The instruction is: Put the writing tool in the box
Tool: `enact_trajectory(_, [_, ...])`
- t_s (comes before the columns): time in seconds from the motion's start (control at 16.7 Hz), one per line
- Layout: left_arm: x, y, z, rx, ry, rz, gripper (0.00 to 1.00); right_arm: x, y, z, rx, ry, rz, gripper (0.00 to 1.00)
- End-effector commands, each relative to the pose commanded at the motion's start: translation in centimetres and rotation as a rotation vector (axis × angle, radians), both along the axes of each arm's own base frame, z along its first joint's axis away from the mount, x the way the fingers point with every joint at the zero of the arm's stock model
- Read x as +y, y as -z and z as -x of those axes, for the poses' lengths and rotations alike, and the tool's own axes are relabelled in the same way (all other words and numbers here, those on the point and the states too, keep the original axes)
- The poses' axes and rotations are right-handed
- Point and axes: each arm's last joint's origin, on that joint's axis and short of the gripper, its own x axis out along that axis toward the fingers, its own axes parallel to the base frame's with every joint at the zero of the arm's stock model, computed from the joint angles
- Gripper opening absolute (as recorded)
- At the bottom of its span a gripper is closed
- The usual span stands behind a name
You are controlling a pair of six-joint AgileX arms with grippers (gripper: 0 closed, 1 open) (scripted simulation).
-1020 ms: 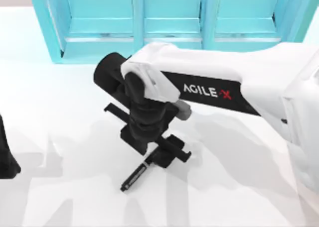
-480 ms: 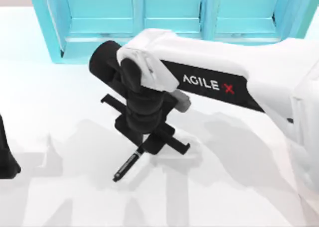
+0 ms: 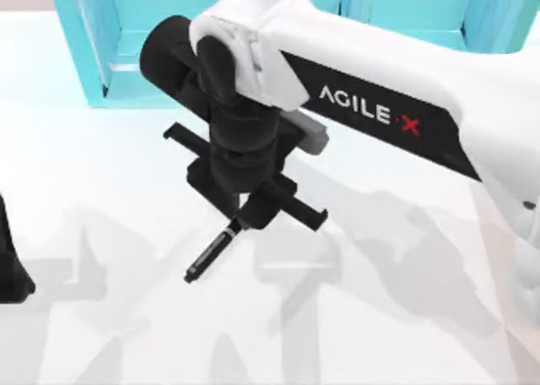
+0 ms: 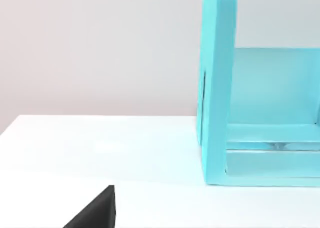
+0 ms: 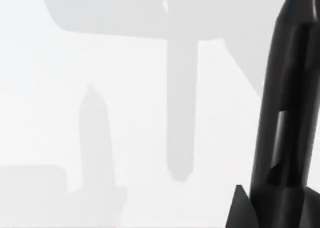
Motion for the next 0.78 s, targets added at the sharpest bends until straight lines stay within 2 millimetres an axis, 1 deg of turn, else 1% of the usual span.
enact_trajectory(0.12, [0.0,0.0,0.0,0.0,0.0,0.0,1.0,-0.2,-1.3,0.1,-0.003,-0.002,-0.003,0.0])
enact_trajectory(0.18, [0.0,0.0,0.0,0.0,0.0,0.0,1.0,-0.2,-1.5,0.1,-0.003,-0.002,-0.003,0.0])
enact_trajectory(0.42, [0.0,0.0,0.0,0.0,0.0,0.0,1.0,-0.2,-1.2,0.1,0.0,-0.001,-0.001,0.0])
enact_trajectory(0.48, [0.0,0.0,0.0,0.0,0.0,0.0,1.0,-0.5,-1.4,-0.2,-0.003,0.007,-0.004,0.0])
enact_trajectory(0.6, [0.0,0.0,0.0,0.0,0.0,0.0,1.0,-2.3,-2.0,-1.7,-0.013,0.049,-0.016,0.0])
enact_trajectory(0.66, [0.0,0.0,0.0,0.0,0.0,0.0,1.0,-3.8,-2.3,-2.8,-0.019,0.081,-0.022,0.0])
enact_trajectory(0.72, [0.0,0.0,0.0,0.0,0.0,0.0,1.0,-5.7,-2.7,-4.1,-0.024,0.12,-0.027,0.0])
enact_trajectory(0.78, [0.0,0.0,0.0,0.0,0.0,0.0,1.0,-8.0,-3.1,-5.4,-0.029,0.166,-0.031,0.0])
